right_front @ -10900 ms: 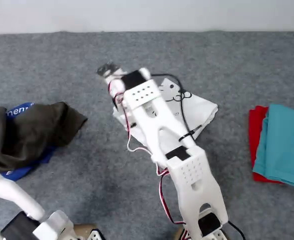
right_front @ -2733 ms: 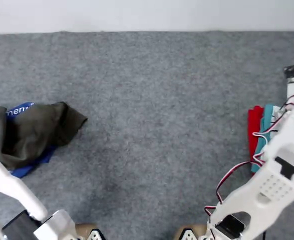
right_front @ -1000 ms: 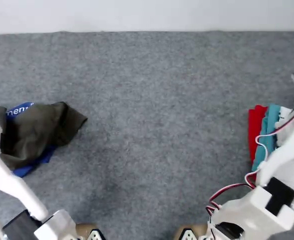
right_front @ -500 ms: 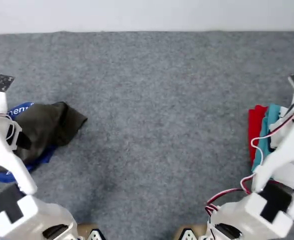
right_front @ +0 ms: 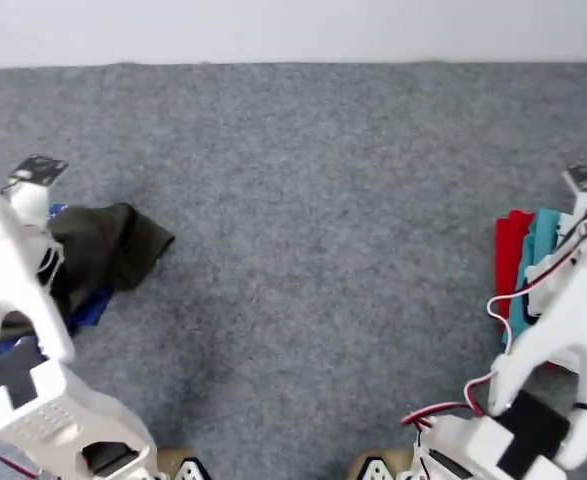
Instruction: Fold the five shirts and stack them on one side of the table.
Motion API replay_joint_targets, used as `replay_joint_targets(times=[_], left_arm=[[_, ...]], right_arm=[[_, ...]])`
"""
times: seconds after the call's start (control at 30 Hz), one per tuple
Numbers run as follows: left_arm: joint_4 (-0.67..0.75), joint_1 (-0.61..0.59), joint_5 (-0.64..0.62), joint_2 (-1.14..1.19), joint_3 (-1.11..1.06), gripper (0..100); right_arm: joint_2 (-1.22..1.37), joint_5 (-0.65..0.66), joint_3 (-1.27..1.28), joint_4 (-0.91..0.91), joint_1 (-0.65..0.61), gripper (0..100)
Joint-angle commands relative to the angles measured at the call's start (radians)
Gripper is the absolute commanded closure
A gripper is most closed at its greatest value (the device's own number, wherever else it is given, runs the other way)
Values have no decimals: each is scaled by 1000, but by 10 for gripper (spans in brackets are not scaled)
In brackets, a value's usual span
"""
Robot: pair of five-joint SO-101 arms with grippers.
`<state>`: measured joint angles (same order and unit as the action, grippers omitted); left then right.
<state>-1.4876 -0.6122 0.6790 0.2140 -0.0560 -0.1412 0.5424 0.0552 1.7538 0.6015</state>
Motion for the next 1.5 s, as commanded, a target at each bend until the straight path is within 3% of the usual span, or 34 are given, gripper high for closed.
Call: replay_joint_targets(times=[0.0,0.27,0.7,0.97,1.27,1.47], left_arm=[[-5,69,-57,-103,96,987],[-9,232,-275,-365,309,987],[-2,723,-408,-466,533,987],[-3,1000,-414,-407,435,986],[166,1034,-516,-226,332,985],[78,993,-514,-187,332,931]], right_arm=[[-68,-9,-6,41,-8,987],[-142,-9,-6,41,-8,987],[-160,-9,-6,41,-8,987],[-160,-9,-6,41,-8,987],[-159,-9,-5,41,-8,987],[-159,-6,-5,41,-8,987]])
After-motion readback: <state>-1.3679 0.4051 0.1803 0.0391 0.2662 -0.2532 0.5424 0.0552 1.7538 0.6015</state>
